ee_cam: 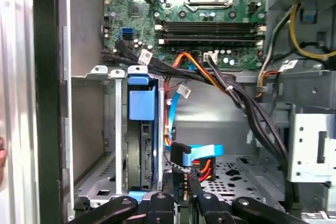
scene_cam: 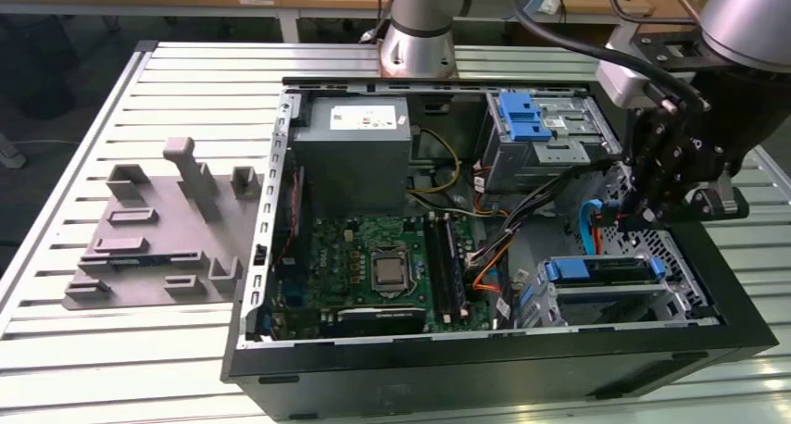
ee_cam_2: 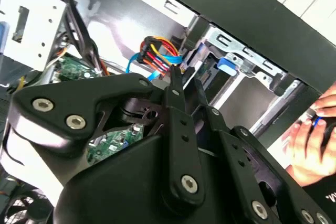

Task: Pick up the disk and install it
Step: 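Insert the first disk wire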

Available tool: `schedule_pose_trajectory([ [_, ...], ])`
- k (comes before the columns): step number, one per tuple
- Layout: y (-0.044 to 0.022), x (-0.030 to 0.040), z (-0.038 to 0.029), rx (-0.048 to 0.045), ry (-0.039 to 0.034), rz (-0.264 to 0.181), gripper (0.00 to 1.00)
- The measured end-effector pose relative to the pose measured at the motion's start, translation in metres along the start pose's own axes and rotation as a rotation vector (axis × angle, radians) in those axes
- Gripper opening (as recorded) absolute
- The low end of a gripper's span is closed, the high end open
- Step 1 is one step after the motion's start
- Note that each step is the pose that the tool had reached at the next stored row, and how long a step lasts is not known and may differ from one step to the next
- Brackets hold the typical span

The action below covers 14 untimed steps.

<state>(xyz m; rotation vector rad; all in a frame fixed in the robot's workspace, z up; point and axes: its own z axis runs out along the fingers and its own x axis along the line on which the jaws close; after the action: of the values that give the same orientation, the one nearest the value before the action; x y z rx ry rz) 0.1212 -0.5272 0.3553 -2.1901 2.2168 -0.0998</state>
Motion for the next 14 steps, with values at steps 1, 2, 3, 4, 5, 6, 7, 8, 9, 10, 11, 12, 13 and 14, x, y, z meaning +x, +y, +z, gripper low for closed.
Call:
schedule_pose_trajectory([
  [1,0.0000,-0.0002,0.0007,0.0013,0.0075,0.000,0.25],
  [2,0.0001,-0.0005,0.0015,0.0026,0.0142,-0.001,0.25],
  [3,0.0001,-0.0007,0.0023,0.0033,0.0187,-0.001,0.25],
  [4,0.0002,-0.0008,0.0025,0.0034,0.0200,-0.001,0.23],
  [5,0.0002,-0.0008,0.0025,0.0035,0.0201,-0.001,0.17],
  [6,0.0002,-0.0008,0.0025,0.0033,0.0202,-0.001,0.17],
  [7,-0.0004,-0.0008,0.0024,0.0011,0.0203,-0.001,0.16],
  [8,-0.0014,-0.0008,0.0025,-0.0057,0.0193,-0.001,0.16],
  [9,-0.0023,-0.0008,0.0028,-0.0154,0.0186,-0.002,0.16],
  [10,-0.0030,-0.0008,0.0032,-0.0283,0.0183,-0.002,0.16],
  [11,-0.0034,-0.0008,0.0038,-0.0373,0.0182,-0.003,0.16],
  [12,-0.0035,0.0000,0.0043,-0.0412,0.0183,-0.003,0.16],
  [13,-0.0034,0.0009,0.0049,-0.0417,0.0181,-0.002,0.16],
  [14,-0.0034,0.0022,0.0059,-0.0418,0.0177,-0.002,0.16],
])
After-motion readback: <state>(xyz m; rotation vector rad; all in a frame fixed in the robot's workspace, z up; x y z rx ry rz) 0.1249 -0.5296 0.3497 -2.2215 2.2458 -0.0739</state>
